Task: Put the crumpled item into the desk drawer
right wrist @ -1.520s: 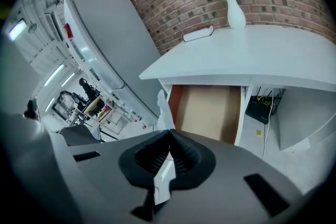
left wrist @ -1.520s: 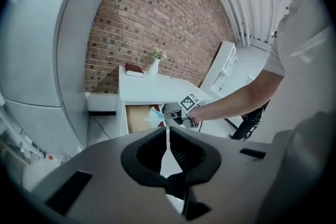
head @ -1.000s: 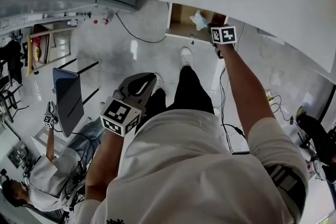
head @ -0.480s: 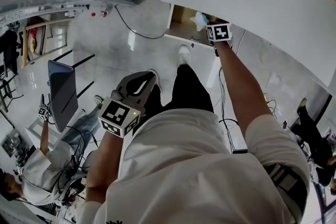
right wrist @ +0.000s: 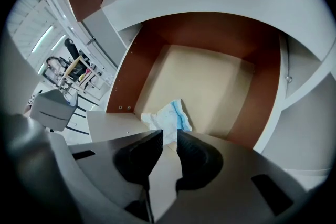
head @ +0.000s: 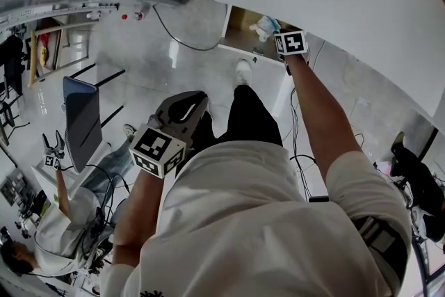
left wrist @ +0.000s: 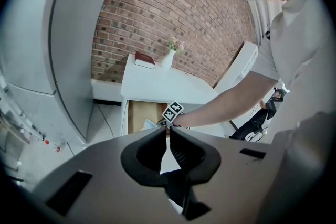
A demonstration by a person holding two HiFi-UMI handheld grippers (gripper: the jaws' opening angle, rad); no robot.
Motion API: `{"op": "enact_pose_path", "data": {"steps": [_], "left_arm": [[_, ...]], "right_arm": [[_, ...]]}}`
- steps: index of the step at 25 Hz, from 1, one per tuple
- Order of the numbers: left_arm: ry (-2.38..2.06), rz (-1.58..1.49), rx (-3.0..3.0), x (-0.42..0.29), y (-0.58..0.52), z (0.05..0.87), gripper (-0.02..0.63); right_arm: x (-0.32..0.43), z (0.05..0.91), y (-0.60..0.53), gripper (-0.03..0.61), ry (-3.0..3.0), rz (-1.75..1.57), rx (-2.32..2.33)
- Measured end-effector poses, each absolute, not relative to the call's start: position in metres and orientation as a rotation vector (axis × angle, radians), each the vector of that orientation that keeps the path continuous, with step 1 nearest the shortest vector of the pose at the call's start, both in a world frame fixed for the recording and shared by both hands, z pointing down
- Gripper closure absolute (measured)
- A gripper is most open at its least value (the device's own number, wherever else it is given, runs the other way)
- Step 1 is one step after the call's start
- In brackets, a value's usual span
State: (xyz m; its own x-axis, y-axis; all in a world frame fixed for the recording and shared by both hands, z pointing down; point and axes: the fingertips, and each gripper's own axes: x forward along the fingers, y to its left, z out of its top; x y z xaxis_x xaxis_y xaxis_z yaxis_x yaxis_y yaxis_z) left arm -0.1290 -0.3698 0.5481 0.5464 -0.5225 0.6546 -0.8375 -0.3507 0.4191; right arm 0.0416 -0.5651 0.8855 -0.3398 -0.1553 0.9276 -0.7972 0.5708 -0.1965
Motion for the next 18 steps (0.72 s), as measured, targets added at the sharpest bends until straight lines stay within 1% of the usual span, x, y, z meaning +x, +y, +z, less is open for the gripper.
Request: {"op": "enact_pose_path", "data": {"steps": [5, 12, 18], "left_arm": [[-1.085, 0.532, 2.062, -0.128, -0.365, 0.535, 0.577], [-1.062, 0.521, 2.119, -0.128, -0.34, 0.517, 0.577], [-1.06, 0.492, 2.178, -0.143, -0.306, 0.493, 0.577]], "right_arm": [[0.046, 0.868, -0.554, 0.476, -1.835, 0.827, 0.786], [0.046, 0.833, -0.526, 0.516, -1.878, 0.837, 0.805], [0.038, 0.785, -0.486, 0.546, -1.916, 0.799, 0.829]]}}
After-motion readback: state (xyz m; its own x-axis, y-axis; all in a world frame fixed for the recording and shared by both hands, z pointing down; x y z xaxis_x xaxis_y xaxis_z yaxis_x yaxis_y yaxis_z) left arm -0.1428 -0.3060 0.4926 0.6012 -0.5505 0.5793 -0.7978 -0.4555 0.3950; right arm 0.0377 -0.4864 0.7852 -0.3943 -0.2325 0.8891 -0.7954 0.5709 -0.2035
